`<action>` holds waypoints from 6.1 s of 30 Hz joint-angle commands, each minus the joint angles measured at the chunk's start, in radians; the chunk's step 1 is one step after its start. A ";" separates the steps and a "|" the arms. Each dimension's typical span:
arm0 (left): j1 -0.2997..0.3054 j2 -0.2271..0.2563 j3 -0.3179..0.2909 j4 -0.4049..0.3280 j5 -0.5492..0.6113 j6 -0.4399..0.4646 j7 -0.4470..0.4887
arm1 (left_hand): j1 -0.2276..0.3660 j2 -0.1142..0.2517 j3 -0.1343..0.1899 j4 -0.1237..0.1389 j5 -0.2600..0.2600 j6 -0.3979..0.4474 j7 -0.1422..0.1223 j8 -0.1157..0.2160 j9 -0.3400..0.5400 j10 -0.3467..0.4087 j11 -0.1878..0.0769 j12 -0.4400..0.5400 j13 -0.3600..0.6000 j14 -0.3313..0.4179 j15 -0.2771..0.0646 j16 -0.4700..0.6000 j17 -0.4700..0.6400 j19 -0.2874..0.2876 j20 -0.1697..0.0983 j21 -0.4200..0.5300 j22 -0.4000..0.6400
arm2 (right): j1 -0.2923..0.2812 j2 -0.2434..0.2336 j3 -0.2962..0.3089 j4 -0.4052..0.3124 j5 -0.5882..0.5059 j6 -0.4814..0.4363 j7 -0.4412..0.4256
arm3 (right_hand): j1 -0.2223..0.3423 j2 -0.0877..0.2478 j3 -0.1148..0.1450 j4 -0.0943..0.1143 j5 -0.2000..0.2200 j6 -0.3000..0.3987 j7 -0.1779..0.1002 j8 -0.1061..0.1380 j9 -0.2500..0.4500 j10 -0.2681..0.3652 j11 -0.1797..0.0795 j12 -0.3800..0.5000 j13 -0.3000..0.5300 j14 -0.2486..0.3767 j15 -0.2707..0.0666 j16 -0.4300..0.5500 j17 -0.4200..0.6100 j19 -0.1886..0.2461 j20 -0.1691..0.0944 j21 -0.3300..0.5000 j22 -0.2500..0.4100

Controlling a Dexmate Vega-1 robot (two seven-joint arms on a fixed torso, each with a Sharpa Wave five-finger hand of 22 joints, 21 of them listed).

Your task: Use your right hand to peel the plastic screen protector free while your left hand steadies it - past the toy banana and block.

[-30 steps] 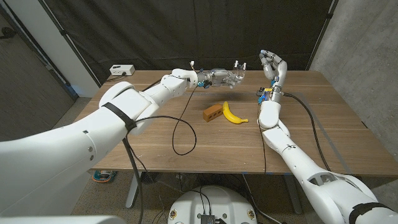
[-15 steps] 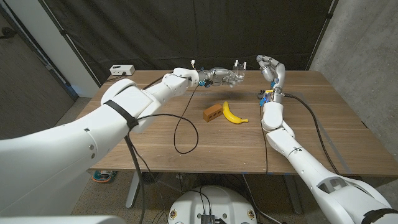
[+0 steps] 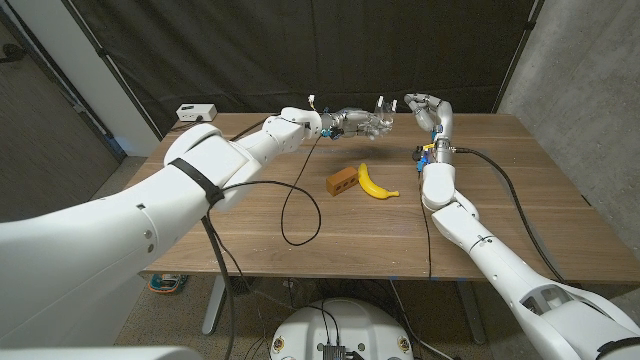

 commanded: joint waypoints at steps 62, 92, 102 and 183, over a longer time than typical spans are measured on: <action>-0.023 -0.019 0.040 0.008 0.007 0.044 0.061 | 0.008 0.005 0.006 -0.001 0.004 0.075 0.065 -0.006 0.008 0.114 -0.087 -0.009 0.011 0.001 -0.008 -0.006 0.010 -0.006 -0.111 0.005 0.003 | 0.066 -0.018 -0.110 0.018 -0.156 -0.186 -0.210 | 0.141 0.004 0.008 0.005 0.025 0.072 -0.013 0.006 -0.039 0.060 -0.029 0.095 0.037 0.063 -0.115 0.036 0.033 0.066 -0.022 0.010 -0.025; -0.024 -0.019 0.040 0.008 0.006 0.046 0.062 | 0.007 0.006 0.005 0.001 0.003 0.078 0.066 -0.009 0.010 0.114 -0.089 -0.015 0.013 0.003 -0.008 -0.009 0.008 -0.007 -0.111 0.005 0.003 | 0.082 -0.035 -0.127 0.031 -0.163 -0.163 -0.167 | 0.131 0.017 0.007 0.016 0.012 0.143 -0.010 -0.001 -0.077 0.108 -0.036 0.149 0.115 0.080 -0.113 0.074 0.038 0.029 -0.011 0.011 -0.014; -0.023 -0.017 0.036 0.007 0.005 0.040 0.043 | 0.007 0.006 0.005 0.000 0.004 0.077 0.065 -0.009 0.012 0.114 -0.088 -0.018 0.012 0.003 -0.008 -0.009 0.010 -0.008 -0.112 0.005 0.003 | 0.095 -0.026 -0.139 0.061 -0.210 -0.145 -0.231 | 0.183 0.055 0.038 0.000 0.013 0.208 -0.006 0.011 -0.083 0.134 -0.033 0.169 0.136 0.094 -0.115 0.088 0.036 0.046 -0.026 0.017 -0.006; -0.022 -0.028 0.021 0.007 0.002 0.056 0.003 | 0.007 0.006 0.005 0.001 0.004 0.079 0.063 -0.017 0.015 0.119 -0.086 -0.028 0.019 0.002 -0.008 -0.016 0.014 -0.008 -0.110 0.005 0.003 | 0.086 -0.030 -0.119 0.161 -0.179 0.069 -0.234 | 0.026 0.009 0.064 0.017 0.000 0.141 -0.006 0.016 -0.059 0.098 -0.027 0.153 0.129 0.051 -0.111 0.155 0.035 0.020 -0.010 0.008 0.045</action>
